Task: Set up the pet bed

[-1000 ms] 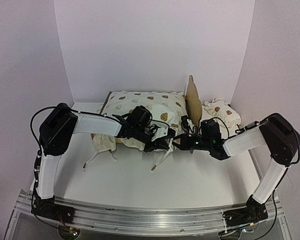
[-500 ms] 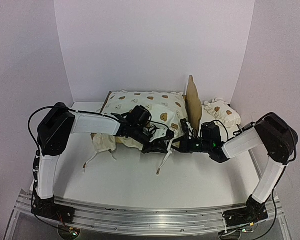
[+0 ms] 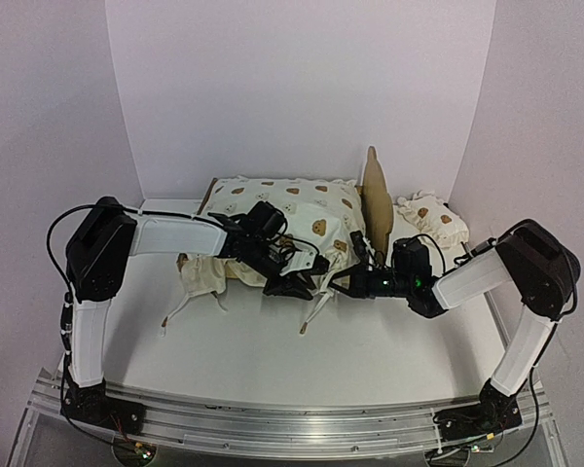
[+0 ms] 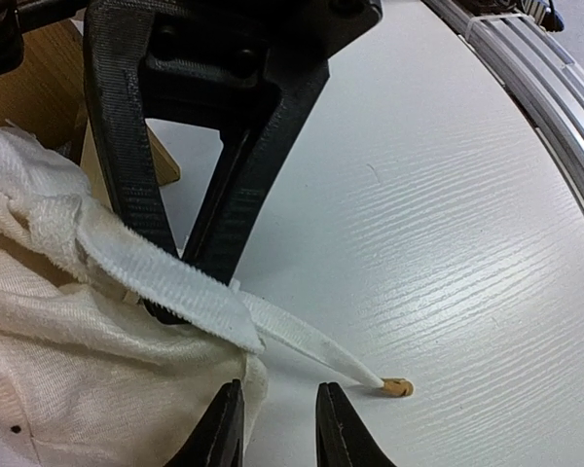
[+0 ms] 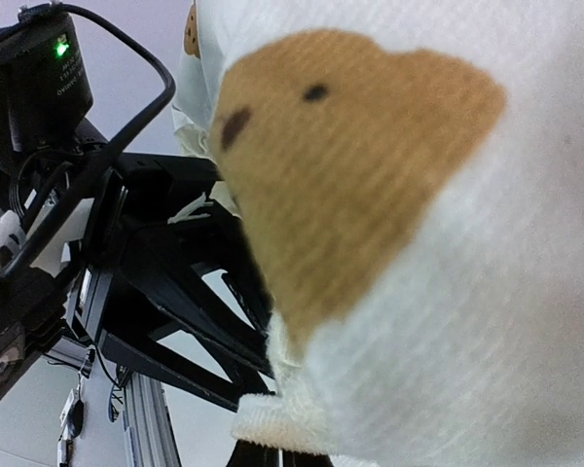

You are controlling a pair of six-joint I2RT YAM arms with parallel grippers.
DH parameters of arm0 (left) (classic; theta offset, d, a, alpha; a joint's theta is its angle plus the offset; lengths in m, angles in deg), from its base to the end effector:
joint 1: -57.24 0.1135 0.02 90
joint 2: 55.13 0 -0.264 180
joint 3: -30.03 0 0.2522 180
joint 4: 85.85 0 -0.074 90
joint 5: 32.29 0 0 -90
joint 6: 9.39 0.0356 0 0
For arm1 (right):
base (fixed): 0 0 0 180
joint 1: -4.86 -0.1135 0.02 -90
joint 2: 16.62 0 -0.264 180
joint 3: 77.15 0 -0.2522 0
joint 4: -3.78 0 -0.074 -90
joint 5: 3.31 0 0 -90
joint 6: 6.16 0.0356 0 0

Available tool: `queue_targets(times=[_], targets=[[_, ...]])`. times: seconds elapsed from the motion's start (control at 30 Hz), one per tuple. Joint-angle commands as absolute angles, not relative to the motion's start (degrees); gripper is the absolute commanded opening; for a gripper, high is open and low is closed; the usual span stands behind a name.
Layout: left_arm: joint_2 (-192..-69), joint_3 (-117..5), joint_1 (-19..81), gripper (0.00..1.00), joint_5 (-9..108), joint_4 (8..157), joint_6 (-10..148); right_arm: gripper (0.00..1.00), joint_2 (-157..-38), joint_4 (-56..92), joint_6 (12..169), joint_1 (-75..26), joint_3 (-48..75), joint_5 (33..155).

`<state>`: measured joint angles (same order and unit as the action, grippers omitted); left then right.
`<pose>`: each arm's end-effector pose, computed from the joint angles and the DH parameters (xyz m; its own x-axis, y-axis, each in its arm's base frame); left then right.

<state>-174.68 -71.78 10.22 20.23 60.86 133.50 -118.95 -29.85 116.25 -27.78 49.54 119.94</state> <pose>0.2942 -0.3474 0.1868 0.3512 0.5514 -0.7567 0.9304 -0.2961 0.2161 0.2773 0.2008 0.1535 -0.6690 0.1038 -0.7360 -0.6368 0.4305 0.6396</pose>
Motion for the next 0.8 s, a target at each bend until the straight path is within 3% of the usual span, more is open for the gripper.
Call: queue_targets(times=[0.0,0.2,0.5,0.77], targets=[[-170.50,-74.55,10.94,0.28,19.83,59.70,134.02,0.00,-118.86,-33.93,116.70,-27.68,49.01,122.16],[-171.59,-76.06,11.53,0.23,20.81,68.87,124.33,0.00,-119.47,-35.25,117.31,-27.73,48.60,122.64],[-171.93,-73.99,10.92,0.18,20.71,74.15,122.02,0.00,-119.45,-35.63,117.43,-27.71,49.09,121.77],[-173.38,-72.63,10.28,0.25,19.47,72.80,128.96,0.00,-119.80,-35.72,117.15,-27.67,48.19,121.85]])
